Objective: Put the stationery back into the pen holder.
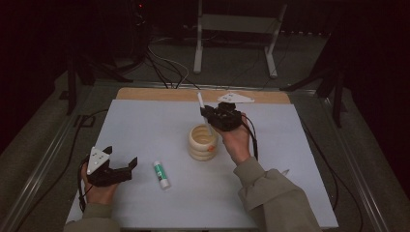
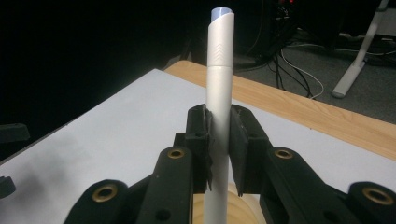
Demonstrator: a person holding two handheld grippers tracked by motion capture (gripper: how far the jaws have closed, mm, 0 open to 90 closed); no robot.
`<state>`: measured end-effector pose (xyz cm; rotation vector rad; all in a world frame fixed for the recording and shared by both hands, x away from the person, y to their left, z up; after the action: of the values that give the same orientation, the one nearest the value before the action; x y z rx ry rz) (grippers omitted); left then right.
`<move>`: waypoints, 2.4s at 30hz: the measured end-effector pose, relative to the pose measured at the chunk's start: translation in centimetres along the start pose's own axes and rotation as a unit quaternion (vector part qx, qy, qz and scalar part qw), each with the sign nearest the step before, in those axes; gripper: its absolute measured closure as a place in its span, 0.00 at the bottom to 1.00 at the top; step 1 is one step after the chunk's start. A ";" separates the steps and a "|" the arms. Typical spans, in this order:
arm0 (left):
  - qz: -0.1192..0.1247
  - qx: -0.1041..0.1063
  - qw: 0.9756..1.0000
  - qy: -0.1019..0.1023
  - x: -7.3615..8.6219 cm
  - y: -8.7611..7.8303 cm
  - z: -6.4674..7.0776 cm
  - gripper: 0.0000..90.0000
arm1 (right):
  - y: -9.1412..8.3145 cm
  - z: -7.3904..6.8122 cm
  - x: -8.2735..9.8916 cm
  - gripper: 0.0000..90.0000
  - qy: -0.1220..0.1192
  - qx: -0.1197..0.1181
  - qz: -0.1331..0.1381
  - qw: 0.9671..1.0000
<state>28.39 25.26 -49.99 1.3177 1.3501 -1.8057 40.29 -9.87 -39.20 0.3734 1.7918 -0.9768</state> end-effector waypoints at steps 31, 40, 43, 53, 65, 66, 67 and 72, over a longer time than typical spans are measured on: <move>0.000 0.002 1.000 0.000 0.0 0.0 0.0 0.00 | 2.2 -0.2 -0.3 0.88 -0.012 0.009 0.010 1.000; 0.001 0.001 1.000 0.001 0.0 0.0 0.0 0.00 | 2.7 0.0 -0.1 0.88 -0.003 0.009 0.009 1.000; 0.000 0.001 1.000 0.001 0.0 0.0 0.0 0.00 | 2.9 0.0 0.0 0.88 -0.001 0.009 0.009 1.000; 0.001 0.001 1.000 0.001 0.0 0.0 0.0 0.00 | 3.3 0.2 0.2 0.88 0.001 0.011 0.009 1.000; 0.001 0.001 1.000 0.002 0.0 0.0 0.0 0.00 | 3.8 0.2 0.9 0.88 0.004 0.012 0.002 1.000; 0.000 0.001 1.000 0.002 0.0 0.0 0.0 0.00 | 3.8 0.3 0.9 0.88 0.004 0.012 0.001 1.000; 0.000 0.001 1.000 0.002 0.0 0.0 0.0 0.00 | 3.9 0.3 1.0 0.88 0.005 0.012 0.001 1.000; 0.001 0.002 1.000 0.002 0.0 0.0 0.0 0.00 | 4.1 0.3 1.4 0.88 0.007 0.012 -0.003 1.000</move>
<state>28.37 25.30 -49.97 1.3239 1.3480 -1.8057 42.52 -7.82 -42.29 0.3902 1.7975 -1.0025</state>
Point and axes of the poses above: each handheld gripper's, and its own axes: y roughly forward along the jaws, x roughly out of its underside, z roughly to its right, the point moved 2 cm from there along y, roughly forward along the jaws, and after that the axes turned 1 degree about -z, right-handed, at the moved point
